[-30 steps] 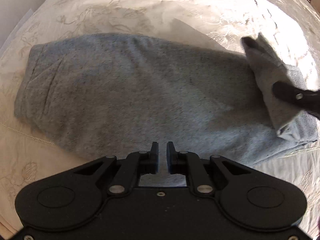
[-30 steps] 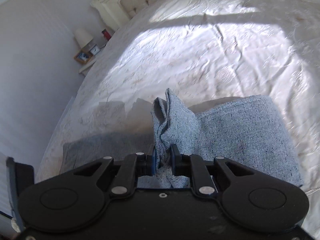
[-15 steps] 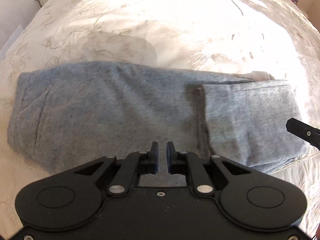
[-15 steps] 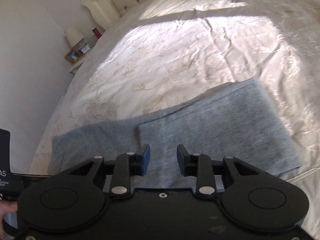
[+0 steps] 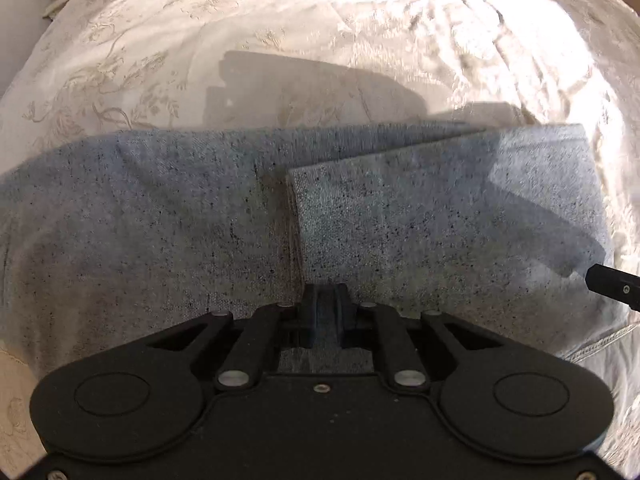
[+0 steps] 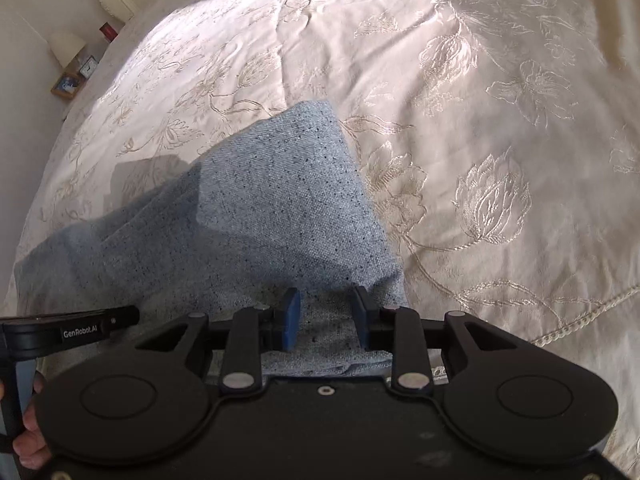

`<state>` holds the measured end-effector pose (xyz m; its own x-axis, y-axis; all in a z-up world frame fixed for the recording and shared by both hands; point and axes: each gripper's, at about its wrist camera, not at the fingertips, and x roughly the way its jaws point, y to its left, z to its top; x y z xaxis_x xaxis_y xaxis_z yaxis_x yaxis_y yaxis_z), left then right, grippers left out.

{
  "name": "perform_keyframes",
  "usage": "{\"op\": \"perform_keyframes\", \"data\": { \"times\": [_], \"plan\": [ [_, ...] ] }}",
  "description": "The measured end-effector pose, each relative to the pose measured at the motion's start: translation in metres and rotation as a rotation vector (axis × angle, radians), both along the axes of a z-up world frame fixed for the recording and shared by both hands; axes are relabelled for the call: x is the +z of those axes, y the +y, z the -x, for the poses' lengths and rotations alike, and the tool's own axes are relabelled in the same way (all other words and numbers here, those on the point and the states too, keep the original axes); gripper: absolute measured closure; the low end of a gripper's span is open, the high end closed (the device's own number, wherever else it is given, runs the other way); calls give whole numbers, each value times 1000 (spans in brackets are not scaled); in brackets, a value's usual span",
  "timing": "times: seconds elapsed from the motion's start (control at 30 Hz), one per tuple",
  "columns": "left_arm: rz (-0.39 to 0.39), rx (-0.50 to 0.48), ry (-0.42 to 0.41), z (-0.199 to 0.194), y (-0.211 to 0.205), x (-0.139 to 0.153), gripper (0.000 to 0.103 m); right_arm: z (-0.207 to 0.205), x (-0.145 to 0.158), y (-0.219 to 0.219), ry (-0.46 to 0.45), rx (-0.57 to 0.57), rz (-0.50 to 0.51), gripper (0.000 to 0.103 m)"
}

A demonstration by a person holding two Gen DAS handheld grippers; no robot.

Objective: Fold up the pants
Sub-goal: 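Open both grippers and release the folded pants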

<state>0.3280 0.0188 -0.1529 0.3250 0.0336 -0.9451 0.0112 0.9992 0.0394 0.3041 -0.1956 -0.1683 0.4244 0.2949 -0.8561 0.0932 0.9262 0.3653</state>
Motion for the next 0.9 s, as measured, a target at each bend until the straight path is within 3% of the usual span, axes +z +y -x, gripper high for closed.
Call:
{"op": "perform_keyframes", "data": {
  "times": [0.1, 0.17, 0.37, 0.5, 0.53, 0.7, 0.77, 0.9],
  "plan": [
    [6, 34, -61, -12, 2, 16, 84, -12, 23, -1, -119, 32, 21, 69],
    [-2, 54, -65, -29, 1, 14, 84, -32, 26, -1, -137, 53, 20, 69],
    [-24, 82, 13, -61, 7, -27, 84, -91, -11, 4, -21, 68, 96, 69],
    [-58, 37, -4, -60, 5, -20, 80, -95, -25, 7, 1, 100, 135, 69],
    [-57, 49, -21, -56, 8, -14, 74, -94, -22, 8, -2, 101, 143, 69],
    [-19, 95, -120, -12, 45, 21, 69, -70, 17, 15, -60, 80, 185, 68],
    [-36, 117, -138, 8, 68, 29, 55, -55, 32, 27, -84, 97, 231, 68],
    [-121, 178, -176, 51, 126, 40, 54, -24, 53, 63, -135, 152, 352, 67]
  ]
}}
